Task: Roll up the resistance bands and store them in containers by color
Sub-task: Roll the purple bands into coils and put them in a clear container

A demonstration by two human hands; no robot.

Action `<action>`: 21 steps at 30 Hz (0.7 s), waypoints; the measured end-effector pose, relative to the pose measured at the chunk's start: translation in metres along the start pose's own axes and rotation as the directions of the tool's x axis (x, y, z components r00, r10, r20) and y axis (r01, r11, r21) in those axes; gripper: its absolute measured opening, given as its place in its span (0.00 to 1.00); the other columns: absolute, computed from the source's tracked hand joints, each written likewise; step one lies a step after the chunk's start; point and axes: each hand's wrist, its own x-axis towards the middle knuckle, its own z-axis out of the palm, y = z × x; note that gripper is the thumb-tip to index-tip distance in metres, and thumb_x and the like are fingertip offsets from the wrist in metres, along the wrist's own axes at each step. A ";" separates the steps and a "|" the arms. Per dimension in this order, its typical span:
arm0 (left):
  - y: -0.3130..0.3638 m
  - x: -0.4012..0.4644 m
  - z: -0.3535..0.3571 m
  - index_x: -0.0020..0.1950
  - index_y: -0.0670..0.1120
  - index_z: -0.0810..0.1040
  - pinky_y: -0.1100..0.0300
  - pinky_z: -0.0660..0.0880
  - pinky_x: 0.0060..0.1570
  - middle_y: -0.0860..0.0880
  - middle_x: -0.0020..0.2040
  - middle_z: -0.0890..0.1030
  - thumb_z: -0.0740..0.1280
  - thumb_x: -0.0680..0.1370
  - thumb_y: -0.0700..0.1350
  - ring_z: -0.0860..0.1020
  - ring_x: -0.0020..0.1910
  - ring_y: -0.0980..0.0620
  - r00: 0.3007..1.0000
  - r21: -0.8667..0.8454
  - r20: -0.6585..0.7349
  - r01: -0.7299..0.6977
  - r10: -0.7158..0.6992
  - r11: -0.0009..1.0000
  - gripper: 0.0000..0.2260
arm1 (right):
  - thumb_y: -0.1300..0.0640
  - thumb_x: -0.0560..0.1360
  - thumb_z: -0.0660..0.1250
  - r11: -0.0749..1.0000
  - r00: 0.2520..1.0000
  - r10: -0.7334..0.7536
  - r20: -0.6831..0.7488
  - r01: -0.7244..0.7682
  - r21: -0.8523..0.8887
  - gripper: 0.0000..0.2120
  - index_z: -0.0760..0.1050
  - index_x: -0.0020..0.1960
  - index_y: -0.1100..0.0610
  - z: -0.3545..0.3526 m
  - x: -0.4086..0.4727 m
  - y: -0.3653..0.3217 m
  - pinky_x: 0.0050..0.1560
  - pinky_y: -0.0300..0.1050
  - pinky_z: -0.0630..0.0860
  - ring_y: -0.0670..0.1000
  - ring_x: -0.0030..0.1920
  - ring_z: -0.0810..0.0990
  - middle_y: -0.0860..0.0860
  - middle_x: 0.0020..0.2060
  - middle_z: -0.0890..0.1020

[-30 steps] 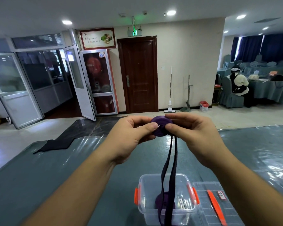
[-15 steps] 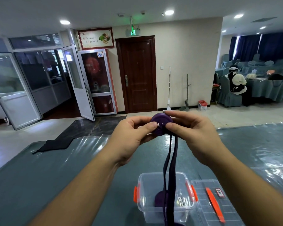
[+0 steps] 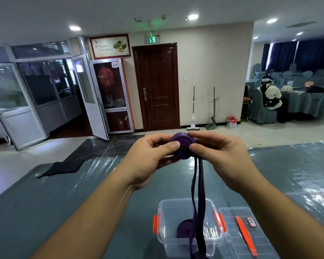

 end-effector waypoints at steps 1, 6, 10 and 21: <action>-0.002 -0.001 0.001 0.57 0.43 0.86 0.57 0.83 0.51 0.41 0.55 0.87 0.75 0.73 0.43 0.86 0.55 0.45 1.000 -0.039 0.001 0.022 -0.022 0.999 0.13 | 0.60 0.72 0.74 1.000 1.000 0.005 -0.002 -0.005 -0.001 0.16 0.85 0.59 0.53 0.000 -0.001 0.001 0.59 0.43 0.82 0.51 0.56 0.87 0.50 0.53 0.89; 0.004 -0.002 -0.001 0.56 0.43 0.86 0.55 0.84 0.48 0.41 0.53 0.87 0.75 0.76 0.41 0.87 0.53 0.44 0.995 0.130 0.053 0.082 -0.090 0.988 0.09 | 0.68 0.76 0.73 0.986 0.989 0.087 0.123 -0.067 -0.152 0.17 0.86 0.54 0.46 -0.007 0.001 -0.006 0.58 0.40 0.82 0.48 0.53 0.88 0.47 0.49 0.89; 0.009 -0.001 0.003 0.55 0.45 0.87 0.56 0.83 0.49 0.42 0.54 0.87 0.75 0.73 0.44 0.87 0.54 0.45 0.998 0.062 0.043 0.031 -0.034 0.998 0.12 | 0.66 0.74 0.75 0.995 0.997 0.043 0.066 -0.037 -0.097 0.14 0.86 0.56 0.50 -0.006 0.003 -0.007 0.58 0.44 0.83 0.51 0.54 0.88 0.50 0.50 0.89; 0.012 -0.001 -0.003 0.55 0.45 0.87 0.57 0.84 0.50 0.44 0.49 0.88 0.77 0.75 0.40 0.87 0.50 0.46 1.000 0.351 0.023 0.000 -0.009 0.936 0.09 | 0.64 0.75 0.75 0.925 0.979 0.074 0.188 0.003 -0.379 0.17 0.84 0.55 0.43 -0.012 0.008 -0.020 0.56 0.34 0.81 0.40 0.52 0.86 0.39 0.48 0.88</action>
